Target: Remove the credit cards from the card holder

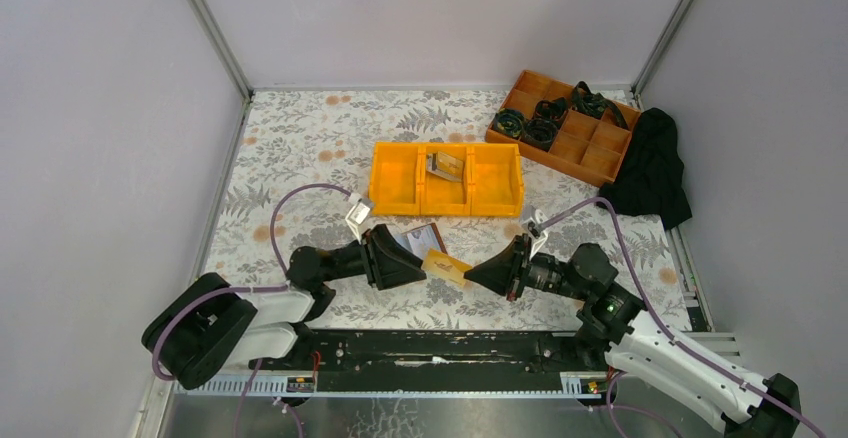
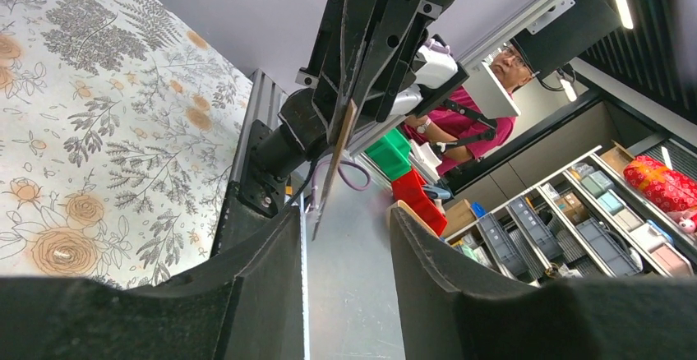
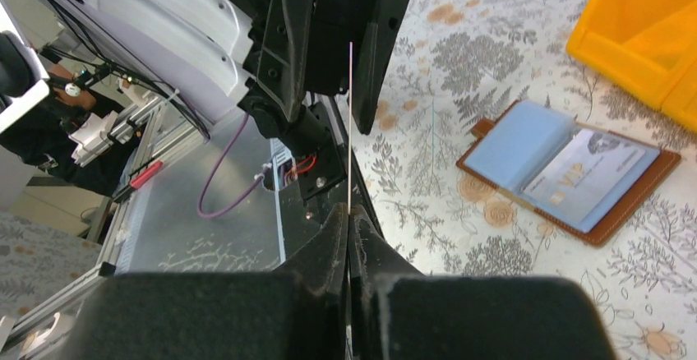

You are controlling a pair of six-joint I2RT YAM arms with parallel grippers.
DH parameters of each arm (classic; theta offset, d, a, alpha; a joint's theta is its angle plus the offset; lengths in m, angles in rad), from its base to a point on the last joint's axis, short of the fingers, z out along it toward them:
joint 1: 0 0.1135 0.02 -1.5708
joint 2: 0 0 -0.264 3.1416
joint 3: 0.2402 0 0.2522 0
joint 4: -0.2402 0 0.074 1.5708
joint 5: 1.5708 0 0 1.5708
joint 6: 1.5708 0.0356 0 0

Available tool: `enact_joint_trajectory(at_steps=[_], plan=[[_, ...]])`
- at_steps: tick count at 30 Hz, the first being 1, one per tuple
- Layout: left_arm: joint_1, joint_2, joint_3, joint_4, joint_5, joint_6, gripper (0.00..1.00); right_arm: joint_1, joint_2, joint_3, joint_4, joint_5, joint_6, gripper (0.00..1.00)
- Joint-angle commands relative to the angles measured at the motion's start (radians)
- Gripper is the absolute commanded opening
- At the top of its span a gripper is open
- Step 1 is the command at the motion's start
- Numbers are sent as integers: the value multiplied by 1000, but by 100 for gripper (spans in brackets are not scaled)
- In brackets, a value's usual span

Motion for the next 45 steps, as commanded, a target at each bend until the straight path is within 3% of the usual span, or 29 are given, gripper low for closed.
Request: enact_joint_trajectory(at_steps=[1, 8, 13, 24, 32, 43, 45], plan=[[-5, 20, 31, 75, 23, 43, 53, -2, -16, 43, -55, -36, -22, 0], [-5, 23, 37, 68, 23, 67, 54, -2, -11, 35, -52, -38, -15, 0], [-5, 25, 33, 68, 17, 72, 42, -2, 8, 35, -49, -39, -13, 0], [-4, 47, 31, 61, 19, 84, 39, -2, 72, 36, 15, -57, 2, 0], [-6, 63, 34, 61, 21, 90, 29, -3, 66, 40, 13, -46, -4, 0], [-5, 59, 25, 57, 16, 98, 1, -3, 64, 33, 13, -42, -4, 0], [-5, 59, 25, 51, 7, 98, 0, -2, 60, 31, 10, -39, -4, 0]])
